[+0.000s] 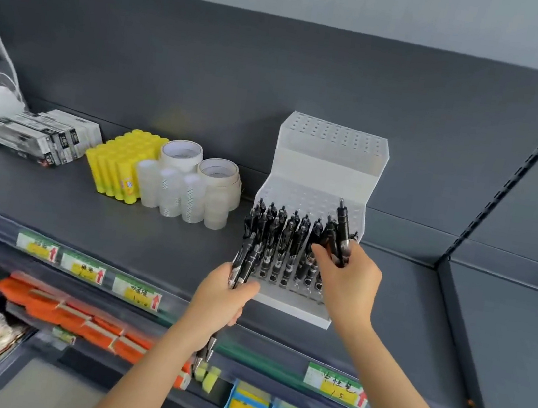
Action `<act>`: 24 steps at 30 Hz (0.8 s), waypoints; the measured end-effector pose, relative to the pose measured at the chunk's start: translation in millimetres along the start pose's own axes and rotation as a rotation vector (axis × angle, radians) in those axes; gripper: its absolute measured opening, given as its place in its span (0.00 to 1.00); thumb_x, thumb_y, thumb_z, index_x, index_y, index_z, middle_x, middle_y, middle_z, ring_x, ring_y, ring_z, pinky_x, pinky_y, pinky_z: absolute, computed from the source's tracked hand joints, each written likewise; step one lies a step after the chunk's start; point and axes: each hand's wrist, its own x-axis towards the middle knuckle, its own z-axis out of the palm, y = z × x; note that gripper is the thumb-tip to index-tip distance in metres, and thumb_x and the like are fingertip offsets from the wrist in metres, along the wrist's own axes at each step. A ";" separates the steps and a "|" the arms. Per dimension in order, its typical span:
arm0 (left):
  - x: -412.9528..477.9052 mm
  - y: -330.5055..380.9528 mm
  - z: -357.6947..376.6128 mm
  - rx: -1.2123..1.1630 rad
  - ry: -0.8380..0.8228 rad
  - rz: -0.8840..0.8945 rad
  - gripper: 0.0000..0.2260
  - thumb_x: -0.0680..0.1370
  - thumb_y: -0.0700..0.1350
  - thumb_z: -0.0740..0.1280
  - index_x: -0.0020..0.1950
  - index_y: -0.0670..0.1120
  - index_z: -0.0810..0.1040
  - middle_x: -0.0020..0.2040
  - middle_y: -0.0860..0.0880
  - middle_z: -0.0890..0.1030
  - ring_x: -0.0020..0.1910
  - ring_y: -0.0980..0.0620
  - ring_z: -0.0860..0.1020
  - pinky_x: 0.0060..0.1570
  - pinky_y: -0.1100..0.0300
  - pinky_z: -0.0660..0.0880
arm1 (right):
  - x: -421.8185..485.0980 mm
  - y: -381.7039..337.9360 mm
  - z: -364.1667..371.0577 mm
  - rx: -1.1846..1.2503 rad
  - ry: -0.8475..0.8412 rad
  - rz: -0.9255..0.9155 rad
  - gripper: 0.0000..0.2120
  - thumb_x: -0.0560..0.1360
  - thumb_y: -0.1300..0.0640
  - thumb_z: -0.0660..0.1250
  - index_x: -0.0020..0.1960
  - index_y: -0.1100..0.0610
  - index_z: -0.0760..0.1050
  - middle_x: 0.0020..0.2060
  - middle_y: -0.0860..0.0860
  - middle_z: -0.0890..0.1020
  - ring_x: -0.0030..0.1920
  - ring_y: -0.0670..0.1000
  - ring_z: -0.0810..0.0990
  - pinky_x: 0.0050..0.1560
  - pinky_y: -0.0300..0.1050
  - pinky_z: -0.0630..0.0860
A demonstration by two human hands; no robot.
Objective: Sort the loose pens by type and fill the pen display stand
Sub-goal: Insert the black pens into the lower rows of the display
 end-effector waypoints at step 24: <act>2.3 -1.3 4.4 -0.154 -0.077 0.075 0.05 0.76 0.44 0.68 0.47 0.44 0.74 0.27 0.51 0.68 0.26 0.52 0.65 0.26 0.59 0.64 | -11.5 14.1 22.0 -0.111 -0.014 0.070 0.16 0.74 0.55 0.71 0.32 0.51 0.67 0.25 0.47 0.72 0.25 0.44 0.66 0.26 0.34 0.65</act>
